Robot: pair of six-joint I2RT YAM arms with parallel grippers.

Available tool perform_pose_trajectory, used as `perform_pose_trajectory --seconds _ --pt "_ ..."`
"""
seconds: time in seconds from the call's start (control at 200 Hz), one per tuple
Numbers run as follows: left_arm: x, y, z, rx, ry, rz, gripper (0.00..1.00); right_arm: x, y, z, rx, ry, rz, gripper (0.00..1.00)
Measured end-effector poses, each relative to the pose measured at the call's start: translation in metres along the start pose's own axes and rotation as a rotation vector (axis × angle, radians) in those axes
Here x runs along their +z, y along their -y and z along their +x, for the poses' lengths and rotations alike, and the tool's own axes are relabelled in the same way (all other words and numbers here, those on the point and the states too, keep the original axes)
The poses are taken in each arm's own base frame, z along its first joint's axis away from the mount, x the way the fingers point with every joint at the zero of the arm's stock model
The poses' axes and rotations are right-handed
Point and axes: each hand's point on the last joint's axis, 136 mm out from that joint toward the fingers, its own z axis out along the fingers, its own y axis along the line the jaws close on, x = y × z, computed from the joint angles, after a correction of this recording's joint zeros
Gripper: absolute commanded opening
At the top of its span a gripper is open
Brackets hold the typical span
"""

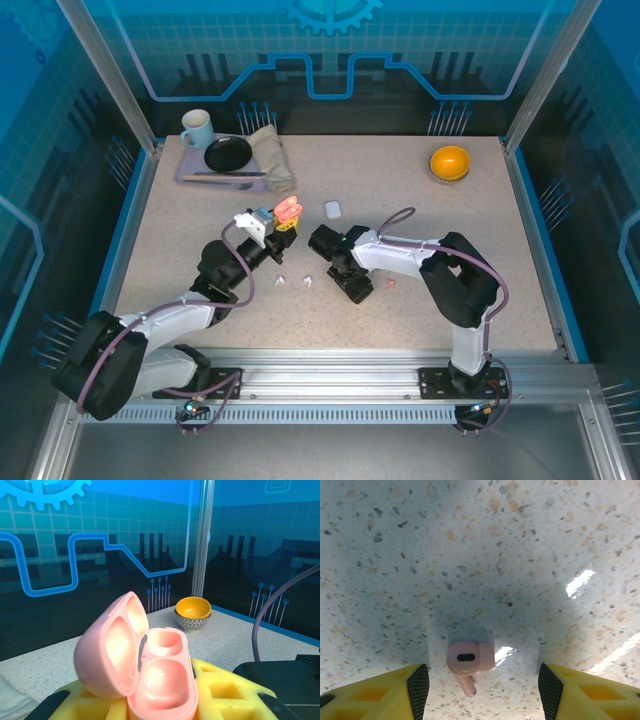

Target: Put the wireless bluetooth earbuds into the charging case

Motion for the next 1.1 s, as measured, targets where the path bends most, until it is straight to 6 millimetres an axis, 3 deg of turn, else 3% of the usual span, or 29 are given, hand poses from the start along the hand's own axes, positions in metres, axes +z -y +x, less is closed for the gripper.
perform_pose_trajectory --seconds 0.3,1.1 --pt "0.0 0.001 0.001 -0.001 -0.004 0.004 0.0 0.002 -0.008 -0.006 0.033 -0.002 -0.028 0.59" --pt "0.0 0.003 0.001 -0.001 -0.005 0.017 0.0 0.006 0.002 -0.01 0.038 -0.04 -0.018 0.48"
